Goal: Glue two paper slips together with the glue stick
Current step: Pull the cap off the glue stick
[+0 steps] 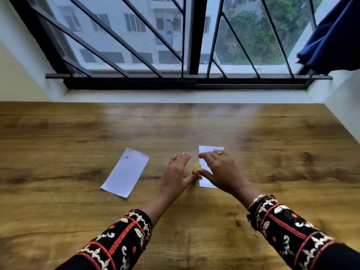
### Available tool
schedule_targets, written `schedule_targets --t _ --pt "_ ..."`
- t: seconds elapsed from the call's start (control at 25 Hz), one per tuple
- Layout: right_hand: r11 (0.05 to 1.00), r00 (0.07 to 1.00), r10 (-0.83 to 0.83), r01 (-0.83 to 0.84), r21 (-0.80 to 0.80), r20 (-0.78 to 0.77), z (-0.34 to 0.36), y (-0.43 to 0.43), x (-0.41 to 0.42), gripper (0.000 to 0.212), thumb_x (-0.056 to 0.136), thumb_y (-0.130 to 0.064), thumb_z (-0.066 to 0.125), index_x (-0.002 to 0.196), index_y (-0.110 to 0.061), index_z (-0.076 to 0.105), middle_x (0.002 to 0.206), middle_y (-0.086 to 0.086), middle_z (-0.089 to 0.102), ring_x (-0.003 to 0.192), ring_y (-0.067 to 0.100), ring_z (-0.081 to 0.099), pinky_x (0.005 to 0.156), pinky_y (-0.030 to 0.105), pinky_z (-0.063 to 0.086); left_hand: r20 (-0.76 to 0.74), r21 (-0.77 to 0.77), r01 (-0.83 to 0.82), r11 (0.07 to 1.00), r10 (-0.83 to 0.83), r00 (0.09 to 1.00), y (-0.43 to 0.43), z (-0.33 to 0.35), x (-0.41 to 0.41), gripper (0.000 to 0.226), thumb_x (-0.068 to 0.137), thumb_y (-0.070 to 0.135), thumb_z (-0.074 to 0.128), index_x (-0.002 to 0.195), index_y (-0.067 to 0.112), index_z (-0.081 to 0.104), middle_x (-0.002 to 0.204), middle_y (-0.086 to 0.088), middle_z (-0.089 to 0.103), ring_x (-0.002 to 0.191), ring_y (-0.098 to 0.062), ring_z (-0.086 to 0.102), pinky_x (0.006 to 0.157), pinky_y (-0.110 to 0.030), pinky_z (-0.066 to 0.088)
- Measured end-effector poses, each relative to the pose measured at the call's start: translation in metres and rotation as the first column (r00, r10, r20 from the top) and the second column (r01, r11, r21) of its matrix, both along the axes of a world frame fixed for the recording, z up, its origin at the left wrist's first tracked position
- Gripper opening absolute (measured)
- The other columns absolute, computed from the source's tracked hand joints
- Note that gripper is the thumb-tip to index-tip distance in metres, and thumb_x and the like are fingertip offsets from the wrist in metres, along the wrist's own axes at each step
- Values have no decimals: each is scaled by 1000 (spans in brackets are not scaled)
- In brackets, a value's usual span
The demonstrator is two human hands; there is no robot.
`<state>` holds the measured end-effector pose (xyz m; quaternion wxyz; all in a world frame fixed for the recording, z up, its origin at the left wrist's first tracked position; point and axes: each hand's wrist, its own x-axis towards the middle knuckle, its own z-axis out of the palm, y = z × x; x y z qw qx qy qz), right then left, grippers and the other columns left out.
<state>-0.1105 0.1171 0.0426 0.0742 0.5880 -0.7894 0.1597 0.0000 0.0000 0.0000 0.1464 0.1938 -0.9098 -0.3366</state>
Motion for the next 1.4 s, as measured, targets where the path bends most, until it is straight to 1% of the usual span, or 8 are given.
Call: schedule_targets --t 0.24,0.4,0.52,0.68,0.76,0.88,1.16,1.4 --pt "996 981 80 -72 -49 174 -16 -3 -12 37 82 -41 47 84 -7 61 63 5 63 58 26 58 64 26 48 -158 262 -136 955 182 971 18 1 -6 22 76 24 63 86 5 66 82 -4 71 77 -12 63 111 -39 29" --pt "988 949 148 -128 -87 279 -17 -7 -22 31 84 -37 52 84 -7 59 64 5 60 59 22 53 66 23 37 -187 319 -237 918 306 933 26 3 -12 8 75 12 69 80 9 63 76 3 68 73 -9 61 110 -44 33" --pt "978 922 205 -177 -111 329 -11 -16 -32 34 83 -40 53 79 -6 57 62 5 60 57 21 53 63 21 31 -221 354 -246 902 336 915 27 5 -17 13 74 9 72 73 11 59 69 7 61 67 -7 56 91 -52 43" --pt "950 871 308 -265 -162 382 -3 -31 -47 28 81 -33 59 76 -5 56 64 5 62 57 14 48 59 14 34 -298 426 -142 893 287 911 14 7 -24 13 74 17 73 71 15 60 64 9 61 65 -5 57 70 -29 46" --pt "935 863 356 -327 -139 358 1 -38 -54 25 81 -32 58 79 -7 55 66 6 61 59 18 51 60 25 41 -340 454 -103 885 280 898 9 5 -28 11 70 21 72 69 21 61 64 9 64 65 -5 60 62 -20 46" --pt "908 867 418 -407 -98 271 4 -38 -58 12 83 -22 60 84 -10 56 69 6 61 62 21 53 60 38 46 -402 396 -36 918 208 892 6 0 -27 11 70 17 72 70 22 62 66 8 65 71 -8 62 69 -26 47" --pt "874 855 487 -477 -97 179 27 11 -38 5 87 -12 57 88 -7 57 79 11 66 68 23 54 65 40 45 -472 359 90 929 97 876 45 13 -9 9 73 0 68 79 -3 63 73 -9 66 72 -13 63 74 -35 51" --pt "838 823 540 -546 -19 178 57 49 -25 15 88 -6 52 102 -8 58 100 9 61 88 17 53 77 27 42 -499 344 64 937 125 858 77 25 2 8 75 0 68 82 -3 65 78 -13 69 74 -16 63 71 -35 53"
